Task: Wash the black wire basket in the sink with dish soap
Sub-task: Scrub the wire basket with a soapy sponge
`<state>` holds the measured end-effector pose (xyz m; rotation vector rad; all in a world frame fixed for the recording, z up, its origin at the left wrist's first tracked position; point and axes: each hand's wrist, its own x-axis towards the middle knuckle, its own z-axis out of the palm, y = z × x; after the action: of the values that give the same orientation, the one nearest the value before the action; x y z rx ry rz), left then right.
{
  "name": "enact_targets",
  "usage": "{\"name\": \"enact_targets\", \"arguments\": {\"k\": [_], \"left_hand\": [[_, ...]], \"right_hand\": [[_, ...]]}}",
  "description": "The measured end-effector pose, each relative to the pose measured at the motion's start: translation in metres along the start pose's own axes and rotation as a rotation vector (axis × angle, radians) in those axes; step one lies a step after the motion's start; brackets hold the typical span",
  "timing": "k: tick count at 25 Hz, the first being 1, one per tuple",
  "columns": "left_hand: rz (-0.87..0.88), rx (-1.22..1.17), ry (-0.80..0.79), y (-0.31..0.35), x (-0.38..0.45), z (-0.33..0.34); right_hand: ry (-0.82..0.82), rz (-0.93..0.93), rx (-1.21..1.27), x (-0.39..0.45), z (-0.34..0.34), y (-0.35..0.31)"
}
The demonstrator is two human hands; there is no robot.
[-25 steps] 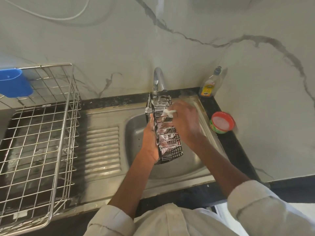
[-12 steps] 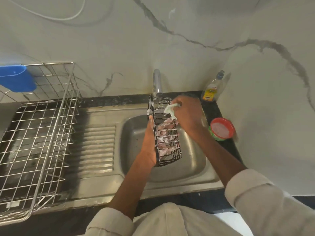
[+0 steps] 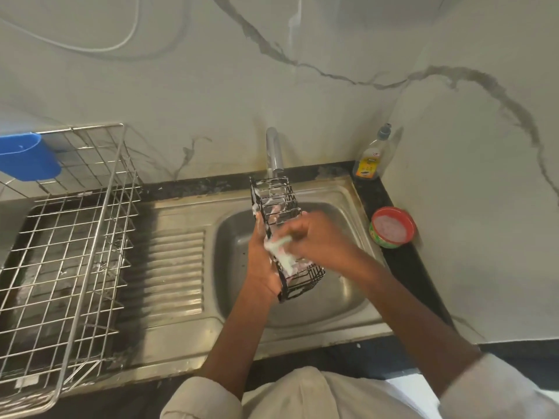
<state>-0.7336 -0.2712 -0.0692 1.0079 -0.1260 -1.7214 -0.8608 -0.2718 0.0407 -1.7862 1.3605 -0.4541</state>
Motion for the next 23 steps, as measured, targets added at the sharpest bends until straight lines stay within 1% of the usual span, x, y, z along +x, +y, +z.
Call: {"name": "enact_targets", "arguments": {"k": [1, 2, 3, 4, 5, 6, 7, 8, 9, 10, 11, 13, 14, 15, 17, 18, 20, 21, 23], "left_hand": [[-0.025, 0.015, -0.003, -0.001, 0.000, -0.003], [-0.053, 0.023, -0.022, -0.001, 0.001, -0.006], [-0.063, 0.022, -0.024, 0.000, -0.001, -0.008], [-0.054, 0.034, 0.009, 0.001, 0.000, -0.010], [-0.045, 0.058, 0.068, 0.003, -0.002, -0.010], [-0.031, 0.075, 0.088, 0.006, -0.005, -0.009], [-0.022, 0.091, 0.069, 0.010, -0.007, -0.009], [-0.015, 0.097, 0.069, 0.010, -0.007, -0.009], [-0.010, 0.092, 0.073, 0.010, -0.005, -0.010], [-0.019, 0.084, 0.084, 0.011, -0.005, -0.010], [-0.032, 0.066, 0.066, 0.012, -0.008, -0.008], [-0.050, 0.035, 0.002, 0.009, -0.003, -0.011], [-0.031, 0.061, 0.010, 0.006, -0.001, -0.011], [-0.015, 0.087, 0.024, 0.005, -0.002, -0.011], [0.006, 0.082, 0.051, 0.007, -0.004, -0.007], [0.018, 0.077, 0.064, 0.008, -0.005, -0.007], [0.027, 0.107, 0.100, 0.010, -0.005, -0.006], [0.026, 0.117, 0.110, 0.010, -0.006, -0.005], [0.040, 0.093, 0.113, 0.010, -0.004, -0.006]], "right_hand": [[0.170, 0.019, 0.008, 0.012, 0.000, -0.002], [0.325, 0.029, -0.064, 0.022, 0.002, -0.003], [0.401, 0.038, -0.105, 0.025, 0.005, -0.004], [0.383, 0.024, -0.118, 0.023, 0.007, -0.005], [0.290, 0.000, -0.129, 0.015, 0.007, -0.007], [0.184, -0.030, -0.121, 0.006, 0.009, -0.008], [0.113, -0.055, -0.059, -0.003, 0.008, -0.009], [0.094, -0.061, 0.058, -0.011, 0.007, -0.011], [0.102, -0.045, 0.178, -0.016, 0.007, -0.012], [0.115, -0.024, 0.219, -0.016, 0.008, -0.009], [0.133, -0.001, 0.146, -0.013, 0.010, -0.005], [0.168, 0.073, -0.227, -0.010, 0.015, 0.007], [0.210, 0.087, -0.325, -0.011, 0.015, 0.011], [0.237, 0.059, -0.319, -0.014, 0.014, 0.012], [0.188, 0.000, -0.179, -0.016, 0.014, 0.012], [0.153, -0.007, -0.150, -0.018, 0.013, 0.011], [0.144, 0.050, -0.282, -0.021, 0.010, 0.008], [0.139, 0.053, -0.261, -0.022, 0.009, 0.008], [0.074, 0.020, -0.098, -0.024, 0.010, 0.006]]}}
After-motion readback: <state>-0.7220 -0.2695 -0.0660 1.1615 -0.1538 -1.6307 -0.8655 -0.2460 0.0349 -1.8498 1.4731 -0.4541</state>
